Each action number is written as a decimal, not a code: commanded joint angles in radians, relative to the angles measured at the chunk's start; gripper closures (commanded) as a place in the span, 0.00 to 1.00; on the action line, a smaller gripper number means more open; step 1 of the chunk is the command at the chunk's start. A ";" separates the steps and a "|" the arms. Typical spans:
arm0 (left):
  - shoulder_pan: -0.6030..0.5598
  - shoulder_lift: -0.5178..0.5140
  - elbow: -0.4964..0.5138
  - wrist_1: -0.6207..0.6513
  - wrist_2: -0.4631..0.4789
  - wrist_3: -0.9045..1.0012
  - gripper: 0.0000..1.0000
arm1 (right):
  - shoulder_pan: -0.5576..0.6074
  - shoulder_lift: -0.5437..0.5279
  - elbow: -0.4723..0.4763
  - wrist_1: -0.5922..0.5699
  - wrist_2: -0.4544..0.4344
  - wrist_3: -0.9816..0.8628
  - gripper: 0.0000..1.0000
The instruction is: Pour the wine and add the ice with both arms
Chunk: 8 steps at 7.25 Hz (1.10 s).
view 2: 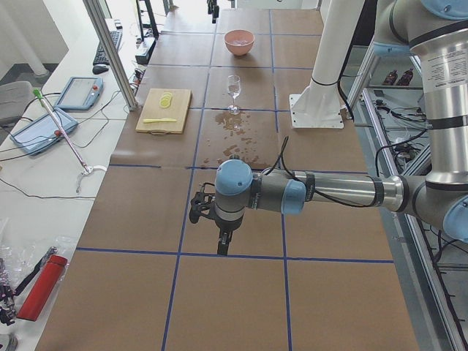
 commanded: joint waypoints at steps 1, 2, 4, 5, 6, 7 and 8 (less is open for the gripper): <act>-0.001 0.001 -0.008 0.054 0.000 0.000 0.00 | 0.211 -0.192 -0.042 0.006 0.096 -0.353 0.00; -0.005 0.006 -0.024 0.057 0.000 0.000 0.00 | 0.271 -0.267 -0.056 0.009 0.098 -0.376 0.00; -0.008 0.009 -0.022 0.052 0.000 0.000 0.00 | 0.314 -0.402 -0.062 0.009 0.090 -0.379 0.00; -0.007 0.009 -0.021 0.052 0.000 0.000 0.00 | 0.336 -0.436 -0.105 0.008 0.089 -0.378 0.00; -0.007 0.009 -0.021 0.051 0.000 0.000 0.00 | 0.359 -0.476 -0.178 0.038 0.105 -0.379 0.00; -0.007 0.009 -0.018 0.048 -0.002 0.000 0.00 | 0.397 -0.488 -0.243 0.067 0.135 -0.376 0.00; -0.007 0.009 -0.018 0.046 -0.002 0.000 0.00 | 0.397 -0.485 -0.269 0.071 0.109 -0.384 0.00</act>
